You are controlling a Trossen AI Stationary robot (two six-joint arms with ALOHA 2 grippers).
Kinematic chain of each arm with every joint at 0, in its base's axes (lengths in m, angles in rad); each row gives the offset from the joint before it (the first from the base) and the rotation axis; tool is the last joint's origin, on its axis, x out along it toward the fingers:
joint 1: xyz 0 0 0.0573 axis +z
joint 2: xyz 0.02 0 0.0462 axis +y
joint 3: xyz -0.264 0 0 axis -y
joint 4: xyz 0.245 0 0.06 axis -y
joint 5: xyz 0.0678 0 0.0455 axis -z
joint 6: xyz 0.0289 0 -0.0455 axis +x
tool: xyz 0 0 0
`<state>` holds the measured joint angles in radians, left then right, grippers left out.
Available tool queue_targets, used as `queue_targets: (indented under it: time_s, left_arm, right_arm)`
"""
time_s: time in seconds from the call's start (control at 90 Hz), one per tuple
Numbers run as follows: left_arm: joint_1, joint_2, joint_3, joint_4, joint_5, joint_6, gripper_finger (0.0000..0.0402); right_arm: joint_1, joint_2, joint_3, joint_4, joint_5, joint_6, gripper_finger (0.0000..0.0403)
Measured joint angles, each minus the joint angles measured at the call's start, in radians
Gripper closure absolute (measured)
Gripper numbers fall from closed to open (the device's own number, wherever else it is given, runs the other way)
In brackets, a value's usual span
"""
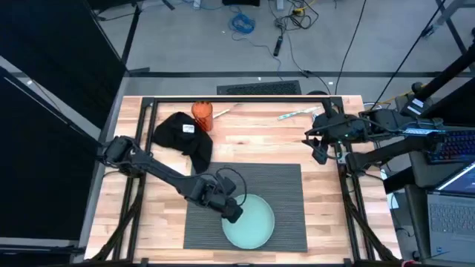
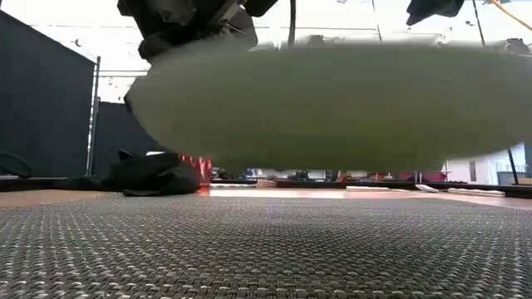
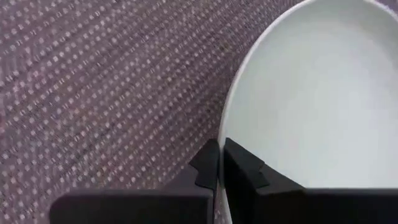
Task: Set table place
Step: Put the green plate on the gray table mat
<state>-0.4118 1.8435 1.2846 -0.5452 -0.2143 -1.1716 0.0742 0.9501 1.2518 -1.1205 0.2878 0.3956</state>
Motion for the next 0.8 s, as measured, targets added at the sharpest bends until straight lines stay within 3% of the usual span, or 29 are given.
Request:
queue_targets:
  time_s: [0.8]
  left_arm:
    - [-0.050, 0.055, -0.001, -0.006, -0.025, -0.045, 0.0402]
  right_arm:
    - [0.000, 0.000, 0.000, 0.002, -0.005, 0.010, 0.0268]
